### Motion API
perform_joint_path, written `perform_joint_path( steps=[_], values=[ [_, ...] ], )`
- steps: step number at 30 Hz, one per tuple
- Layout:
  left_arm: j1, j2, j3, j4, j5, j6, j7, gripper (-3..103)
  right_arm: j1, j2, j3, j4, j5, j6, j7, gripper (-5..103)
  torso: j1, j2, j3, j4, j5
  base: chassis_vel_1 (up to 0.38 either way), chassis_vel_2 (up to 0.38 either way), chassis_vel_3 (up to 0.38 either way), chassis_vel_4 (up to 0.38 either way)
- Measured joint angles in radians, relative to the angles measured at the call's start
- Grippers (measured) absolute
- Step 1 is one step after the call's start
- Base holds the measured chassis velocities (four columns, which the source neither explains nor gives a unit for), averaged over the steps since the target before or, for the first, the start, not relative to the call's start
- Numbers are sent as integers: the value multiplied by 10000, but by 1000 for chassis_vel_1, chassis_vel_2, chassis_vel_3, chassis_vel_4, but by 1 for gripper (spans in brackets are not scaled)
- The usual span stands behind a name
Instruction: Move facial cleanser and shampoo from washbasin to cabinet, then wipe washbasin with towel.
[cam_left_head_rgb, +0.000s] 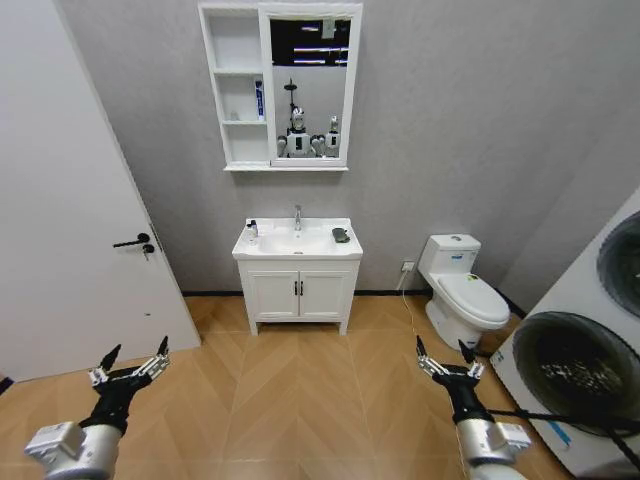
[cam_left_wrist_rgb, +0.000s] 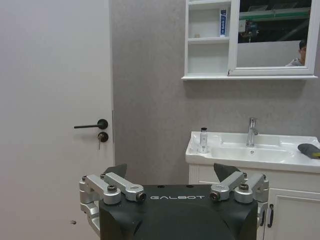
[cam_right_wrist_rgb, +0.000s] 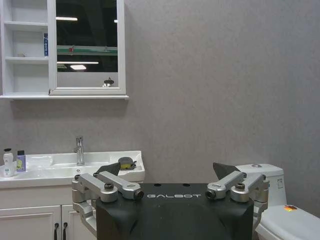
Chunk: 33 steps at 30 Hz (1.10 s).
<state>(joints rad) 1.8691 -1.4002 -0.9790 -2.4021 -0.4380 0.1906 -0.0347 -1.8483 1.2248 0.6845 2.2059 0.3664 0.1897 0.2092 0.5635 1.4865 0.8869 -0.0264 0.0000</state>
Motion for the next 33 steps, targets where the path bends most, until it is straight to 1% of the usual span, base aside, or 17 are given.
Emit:
perform_joint_path(
  steps=[4,8,33],
  values=[
    [-1,-125,53,22,95,-10,25,98,-18,27,-64,-12,-3,-5,42,100,0,0,0,0,0,0,0,0,0],
    [69,-287,33,-43,108,-42,46,98,-2,-137,-108,-1,34,-86,77,100,0,0,0,1,0,0,0,0,0],
    [183,-407,-18,-187,121,-100,100,98,-48,-75,-128,74,156,-314,361,100,-1,1,-1,0,0,0,0,0,0]
  ],
)
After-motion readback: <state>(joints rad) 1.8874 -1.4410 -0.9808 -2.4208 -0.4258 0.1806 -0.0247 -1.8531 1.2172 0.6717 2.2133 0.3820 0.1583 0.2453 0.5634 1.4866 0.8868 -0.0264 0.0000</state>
